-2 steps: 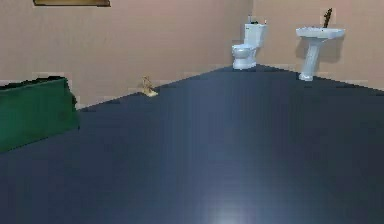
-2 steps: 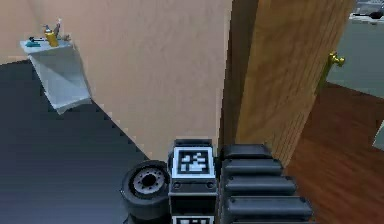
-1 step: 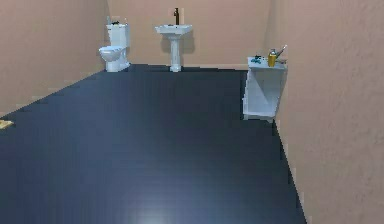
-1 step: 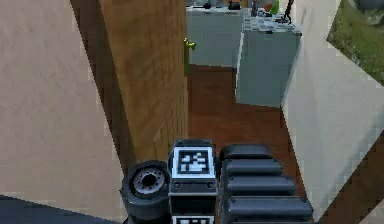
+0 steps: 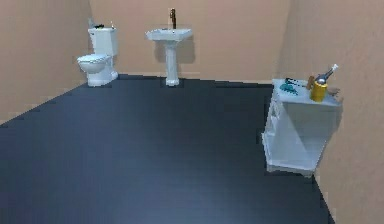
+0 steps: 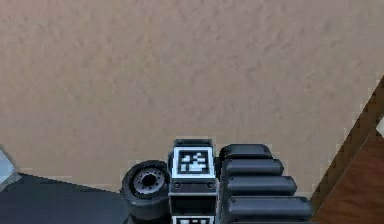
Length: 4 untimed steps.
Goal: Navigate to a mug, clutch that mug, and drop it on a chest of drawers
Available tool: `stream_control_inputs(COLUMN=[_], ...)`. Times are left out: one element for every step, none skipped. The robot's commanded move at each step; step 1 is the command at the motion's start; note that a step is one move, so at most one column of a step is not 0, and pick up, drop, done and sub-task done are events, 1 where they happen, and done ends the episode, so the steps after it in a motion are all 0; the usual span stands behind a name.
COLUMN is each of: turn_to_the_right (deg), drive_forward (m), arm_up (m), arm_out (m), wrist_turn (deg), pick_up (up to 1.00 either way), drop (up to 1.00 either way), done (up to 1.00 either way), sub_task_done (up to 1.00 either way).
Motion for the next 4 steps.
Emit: stream_control_inputs(turn_to_the_right=[3.0,0.0,0.0,9.0], drive_forward=[0.00,1.00,0.30,0.00], arm_up=[0.00,0.00,0.00,0.00], arm_out=[0.00,0.00,0.00,0.00], wrist_turn=[0.0,0.0,0.0,0.0], pick_up=[0.00,0.00,0.00,0.00], drop=[0.00,0.00,0.00,0.00], done=[0.00,0.00,0.00,0.00], sub_task_done=[0.00,0.00,0.00,0.00])
